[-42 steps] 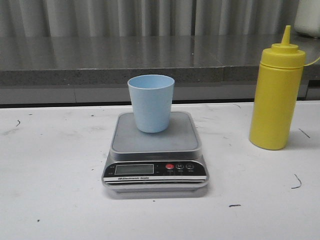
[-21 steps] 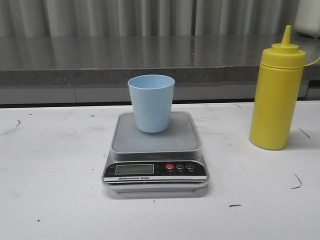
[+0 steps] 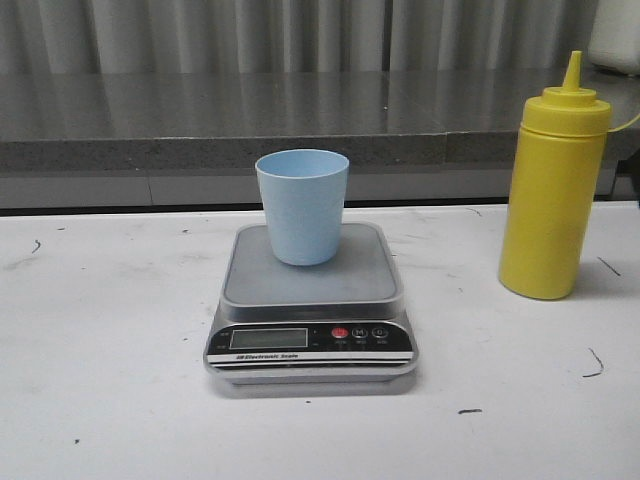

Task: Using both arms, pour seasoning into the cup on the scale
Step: 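Reach the right gripper to the yellow squeeze bottle and grasp it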

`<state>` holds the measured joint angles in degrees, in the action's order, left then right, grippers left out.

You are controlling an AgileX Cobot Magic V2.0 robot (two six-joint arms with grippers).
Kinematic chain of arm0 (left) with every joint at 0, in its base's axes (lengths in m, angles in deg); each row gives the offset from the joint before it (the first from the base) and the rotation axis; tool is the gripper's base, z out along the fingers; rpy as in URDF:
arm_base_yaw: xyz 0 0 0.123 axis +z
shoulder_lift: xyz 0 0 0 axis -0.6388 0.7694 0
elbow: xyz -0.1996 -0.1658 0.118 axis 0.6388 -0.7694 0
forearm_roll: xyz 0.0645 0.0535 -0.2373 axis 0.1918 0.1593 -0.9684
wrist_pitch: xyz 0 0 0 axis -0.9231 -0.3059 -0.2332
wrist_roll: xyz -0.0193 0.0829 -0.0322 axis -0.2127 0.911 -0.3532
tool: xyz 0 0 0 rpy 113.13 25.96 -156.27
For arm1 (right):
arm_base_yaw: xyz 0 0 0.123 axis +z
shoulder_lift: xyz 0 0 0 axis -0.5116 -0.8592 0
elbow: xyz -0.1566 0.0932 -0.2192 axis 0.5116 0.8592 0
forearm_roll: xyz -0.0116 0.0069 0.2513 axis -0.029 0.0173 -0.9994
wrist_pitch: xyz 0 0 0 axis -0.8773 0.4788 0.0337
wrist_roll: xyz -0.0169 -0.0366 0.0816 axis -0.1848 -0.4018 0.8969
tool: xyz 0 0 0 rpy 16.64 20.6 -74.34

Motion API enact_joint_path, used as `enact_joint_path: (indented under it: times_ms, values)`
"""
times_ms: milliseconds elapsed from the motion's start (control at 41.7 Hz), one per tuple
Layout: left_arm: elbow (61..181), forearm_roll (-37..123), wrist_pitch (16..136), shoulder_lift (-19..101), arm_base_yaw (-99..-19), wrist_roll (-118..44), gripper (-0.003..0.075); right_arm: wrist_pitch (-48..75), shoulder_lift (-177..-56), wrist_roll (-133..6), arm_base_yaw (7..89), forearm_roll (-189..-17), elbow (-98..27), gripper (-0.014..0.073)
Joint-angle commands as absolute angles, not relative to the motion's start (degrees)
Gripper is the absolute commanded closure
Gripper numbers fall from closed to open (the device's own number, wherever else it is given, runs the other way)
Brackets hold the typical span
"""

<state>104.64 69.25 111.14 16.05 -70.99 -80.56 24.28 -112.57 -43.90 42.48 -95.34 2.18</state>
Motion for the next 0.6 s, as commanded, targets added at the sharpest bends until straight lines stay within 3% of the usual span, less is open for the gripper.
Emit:
enact_joint_path:
  times_ms: [0, 384, 575]
  values:
    - [106.15, 69.25, 107.11, 16.13, -71.38, -80.93, 0.0344, 40.94, -118.01, -44.29, 42.59, -95.83, 4.19, -0.0005]
    - [106.15, 69.25, 107.11, 16.13, -71.38, -80.93, 0.0344, 82.52, -147.02, -40.81, 44.22, -92.89, 6.15, -0.0005]
    - [106.15, 69.25, 107.11, 16.13, -71.38, -80.93, 0.0344, 90.38, -156.12, -40.81, 44.11, -95.03, 3.26, -0.0005]
